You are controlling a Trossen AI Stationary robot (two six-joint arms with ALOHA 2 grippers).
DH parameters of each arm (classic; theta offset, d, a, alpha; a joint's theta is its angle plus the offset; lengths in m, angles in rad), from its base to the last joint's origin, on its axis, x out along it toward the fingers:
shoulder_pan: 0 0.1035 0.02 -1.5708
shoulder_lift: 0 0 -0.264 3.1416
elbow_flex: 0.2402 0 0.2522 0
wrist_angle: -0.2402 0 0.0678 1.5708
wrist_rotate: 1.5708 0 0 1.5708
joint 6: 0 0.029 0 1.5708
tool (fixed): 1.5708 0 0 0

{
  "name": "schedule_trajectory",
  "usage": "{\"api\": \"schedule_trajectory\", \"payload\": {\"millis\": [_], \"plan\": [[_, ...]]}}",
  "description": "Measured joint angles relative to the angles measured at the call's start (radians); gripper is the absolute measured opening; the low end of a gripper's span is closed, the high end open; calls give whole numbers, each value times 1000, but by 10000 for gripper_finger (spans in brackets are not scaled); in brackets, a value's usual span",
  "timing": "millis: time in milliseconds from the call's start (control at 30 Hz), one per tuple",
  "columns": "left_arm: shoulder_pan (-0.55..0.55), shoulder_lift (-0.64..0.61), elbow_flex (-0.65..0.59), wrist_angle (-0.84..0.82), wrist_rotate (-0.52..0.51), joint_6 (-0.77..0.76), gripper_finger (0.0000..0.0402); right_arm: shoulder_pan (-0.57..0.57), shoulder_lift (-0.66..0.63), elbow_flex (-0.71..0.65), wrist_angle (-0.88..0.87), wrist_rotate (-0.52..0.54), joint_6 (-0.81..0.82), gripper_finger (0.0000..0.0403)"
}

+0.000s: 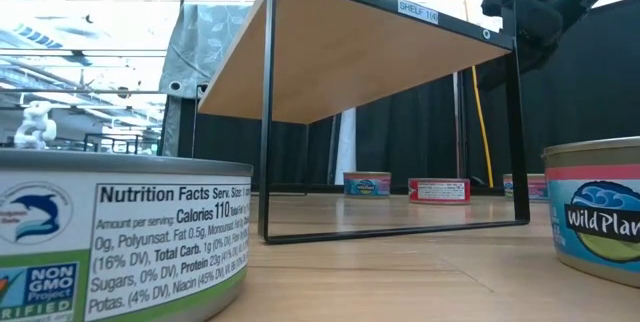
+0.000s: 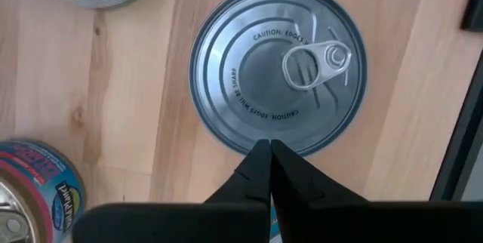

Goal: Stack canned seafood by type on shelf
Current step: Put the red tuna can on the shelf

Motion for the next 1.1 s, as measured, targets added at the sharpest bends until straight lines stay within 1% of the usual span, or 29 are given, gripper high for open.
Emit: {"api": "schedule_trajectory", "payload": {"millis": [133,433,633,833,967,1100], "plan": [[-4,5,0,3,0,-1,4,0,0,0,0,0,-10,79],[-8,61,2,29,10,7,4,0,0,0,0,-1,-10,80],[-16,61,2,18,15,6,4,0,0,0,0,-1,-10,80],[-44,62,2,-23,7,-32,4,0,0,0,0,-1,-10,80],[-61,63,1,-43,-39,-55,3,0,0,0,-1,-1,-10,80],[-68,65,-8,-65,-143,-87,3,0,0,0,-1,-1,-10,80]]}}
